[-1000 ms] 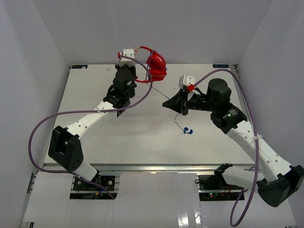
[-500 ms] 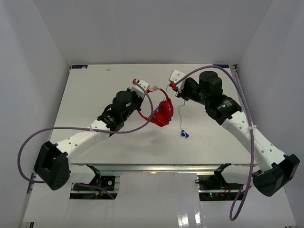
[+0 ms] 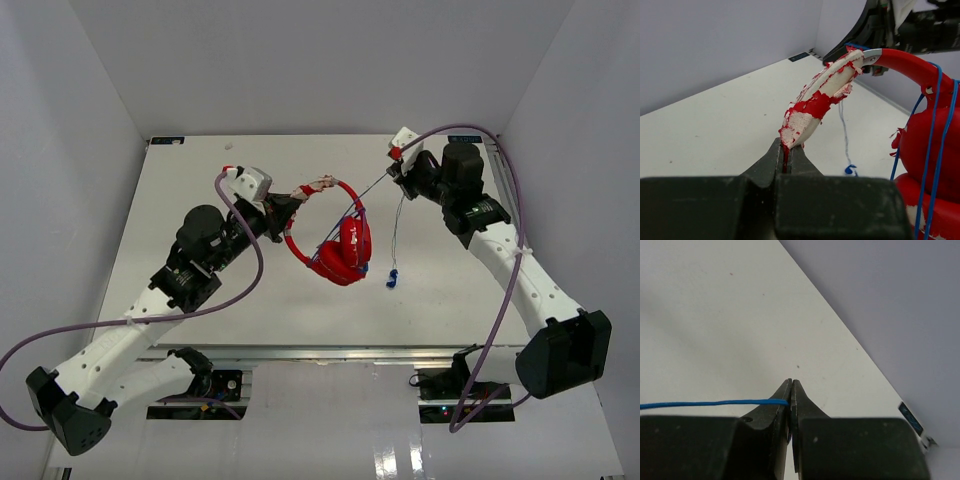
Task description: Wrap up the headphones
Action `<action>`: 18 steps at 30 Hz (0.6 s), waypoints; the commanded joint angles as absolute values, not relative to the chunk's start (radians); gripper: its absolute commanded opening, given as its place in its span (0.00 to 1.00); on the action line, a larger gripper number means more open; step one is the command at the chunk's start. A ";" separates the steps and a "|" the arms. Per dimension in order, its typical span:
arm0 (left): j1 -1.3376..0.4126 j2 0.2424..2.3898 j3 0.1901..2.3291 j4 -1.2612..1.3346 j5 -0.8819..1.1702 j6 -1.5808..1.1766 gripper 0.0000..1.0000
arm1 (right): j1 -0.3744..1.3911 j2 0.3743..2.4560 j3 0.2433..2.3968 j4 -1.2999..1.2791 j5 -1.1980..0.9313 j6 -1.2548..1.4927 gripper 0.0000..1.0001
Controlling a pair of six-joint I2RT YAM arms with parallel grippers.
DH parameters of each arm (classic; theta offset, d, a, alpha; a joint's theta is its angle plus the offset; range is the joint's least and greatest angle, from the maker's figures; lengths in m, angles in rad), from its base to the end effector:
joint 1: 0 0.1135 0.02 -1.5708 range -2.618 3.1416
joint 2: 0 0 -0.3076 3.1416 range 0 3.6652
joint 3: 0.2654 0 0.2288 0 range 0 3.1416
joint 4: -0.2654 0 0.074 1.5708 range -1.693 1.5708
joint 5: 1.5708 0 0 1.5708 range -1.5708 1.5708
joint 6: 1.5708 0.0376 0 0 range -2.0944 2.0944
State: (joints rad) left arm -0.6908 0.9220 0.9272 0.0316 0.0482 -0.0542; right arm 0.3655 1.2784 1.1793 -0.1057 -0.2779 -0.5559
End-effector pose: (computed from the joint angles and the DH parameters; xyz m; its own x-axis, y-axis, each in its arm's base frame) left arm 0.1269 -0.1072 0.4239 -0.0082 -0.0634 -0.9980 0.6741 0.7368 -0.0524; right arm 0.2437 0.1043 0.4235 0.1524 -0.4850 -0.8611 -0.6053 0.6430 -0.4693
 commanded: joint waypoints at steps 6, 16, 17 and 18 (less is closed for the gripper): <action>-0.693 0.991 1.124 0.273 0.013 -0.507 0.00 | 0.321 1.309 0.951 0.399 -0.903 -0.075 0.08; -0.731 1.236 1.395 0.206 -0.510 -0.796 0.00 | 0.353 1.406 0.838 0.955 -1.034 0.445 0.08; -0.735 1.252 1.404 0.194 -0.578 -0.797 0.00 | 0.359 1.403 0.819 1.004 -1.033 0.504 0.08; -0.736 1.267 1.413 0.190 -0.631 -0.798 0.00 | 0.364 1.397 0.805 1.036 -1.031 0.534 0.08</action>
State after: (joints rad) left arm -0.7196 1.2400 1.3213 0.2085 -0.2521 -0.6560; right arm 0.3402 1.4114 0.8574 0.7124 -0.9687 0.2645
